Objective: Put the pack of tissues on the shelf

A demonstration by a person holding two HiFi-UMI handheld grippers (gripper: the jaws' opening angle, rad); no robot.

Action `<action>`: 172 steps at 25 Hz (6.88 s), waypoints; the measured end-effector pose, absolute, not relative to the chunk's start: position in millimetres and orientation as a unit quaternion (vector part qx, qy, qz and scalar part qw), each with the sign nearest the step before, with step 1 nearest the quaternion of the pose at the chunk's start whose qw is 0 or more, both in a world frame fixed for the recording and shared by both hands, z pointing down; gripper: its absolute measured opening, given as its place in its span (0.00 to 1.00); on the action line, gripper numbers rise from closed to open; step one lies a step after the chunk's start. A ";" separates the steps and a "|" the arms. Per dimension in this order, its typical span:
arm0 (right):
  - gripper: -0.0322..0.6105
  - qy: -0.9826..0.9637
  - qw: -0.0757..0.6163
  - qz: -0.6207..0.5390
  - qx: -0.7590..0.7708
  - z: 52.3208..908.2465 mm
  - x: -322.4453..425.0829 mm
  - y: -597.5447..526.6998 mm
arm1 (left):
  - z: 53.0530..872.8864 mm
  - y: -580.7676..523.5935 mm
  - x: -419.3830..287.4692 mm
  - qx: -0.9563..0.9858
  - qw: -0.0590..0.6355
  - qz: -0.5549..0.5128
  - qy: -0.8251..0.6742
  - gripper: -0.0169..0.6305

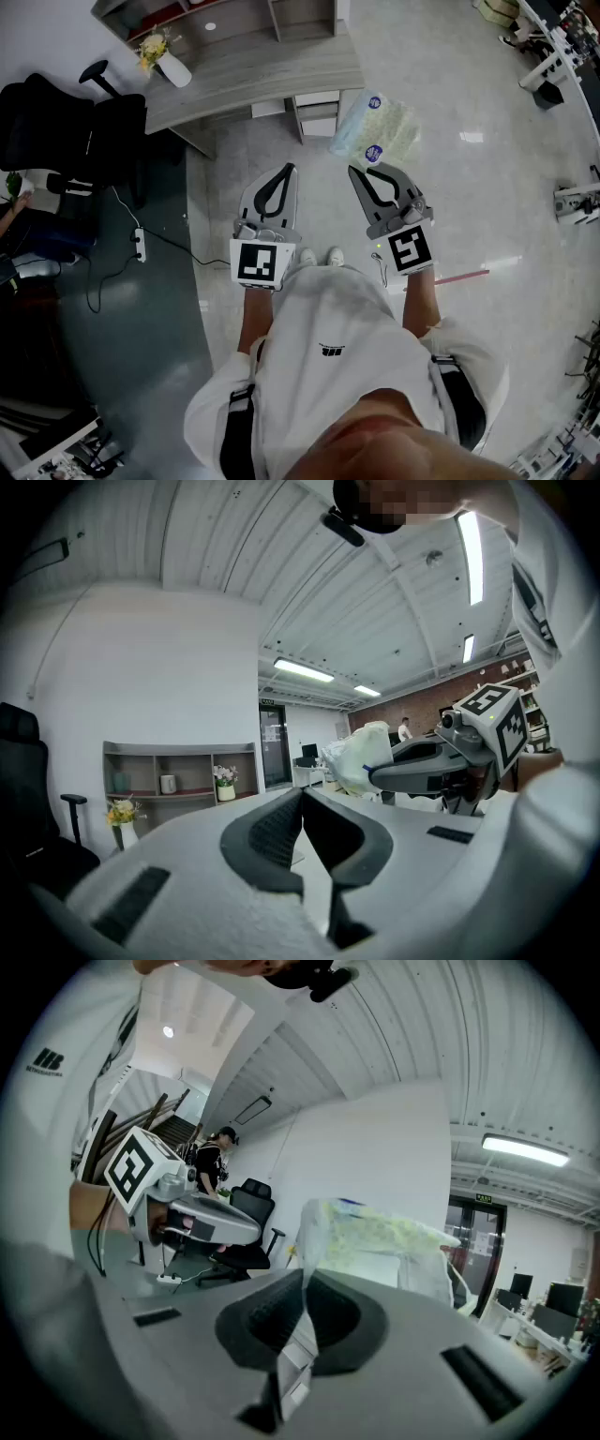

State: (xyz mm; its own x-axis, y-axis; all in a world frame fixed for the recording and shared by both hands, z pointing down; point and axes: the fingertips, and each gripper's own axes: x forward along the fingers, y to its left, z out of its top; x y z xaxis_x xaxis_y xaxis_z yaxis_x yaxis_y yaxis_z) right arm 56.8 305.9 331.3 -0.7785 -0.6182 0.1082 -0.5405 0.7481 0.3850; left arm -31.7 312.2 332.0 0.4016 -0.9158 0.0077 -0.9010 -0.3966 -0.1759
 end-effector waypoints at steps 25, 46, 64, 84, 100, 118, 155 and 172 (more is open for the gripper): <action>0.09 -0.932 0.142 -0.165 0.289 345.2 64.1 286.9 | 351.5 294.6 -21.7 -0.824 0.043 -0.066 0.561 0.07; 0.09 -0.919 0.163 -0.157 0.324 345.6 26.6 184.8 | 352.0 178.2 -54.4 -0.852 0.032 -0.058 0.519 0.07; 0.09 -0.897 0.188 -0.153 0.370 356.2 -11.6 129.8 | 365.6 112.8 -85.9 -0.881 0.022 -0.049 0.471 0.07; 0.09 -0.893 0.196 -0.145 0.379 362.0 -4.6 70.1 | 372.6 51.6 -77.1 -0.887 0.010 -0.054 0.459 0.07; 0.09 -0.908 0.194 -0.145 0.342 367.1 0.4 -50.5 | 376.8 -62.6 -68.5 -0.870 0.004 -0.072 0.487 0.07; 0.09 -0.939 0.195 -0.159 0.233 376.1 13.8 -158.6 | 384.2 -168.7 -50.9 -0.833 -0.019 -0.093 0.545 0.06; 0.09 -0.939 0.265 -0.125 0.179 449.5 -45.0 -292.3 | 446.4 -297.4 -90.1 -0.846 -0.082 -0.119 0.513 0.07; 0.09 -0.940 0.261 -0.106 0.194 459.4 -48.5 -327.4 | 457.4 -328.9 -88.3 -0.854 -0.090 -0.121 0.498 0.07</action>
State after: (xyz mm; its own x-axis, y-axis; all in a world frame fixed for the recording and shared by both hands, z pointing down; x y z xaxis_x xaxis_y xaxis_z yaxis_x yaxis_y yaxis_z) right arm -48.5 -327.4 459.4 -0.7881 -0.4201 0.4500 -0.3094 0.9022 0.3006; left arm -88.3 -328.9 457.4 0.4750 -0.8284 0.2970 -0.8721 -0.4882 0.0329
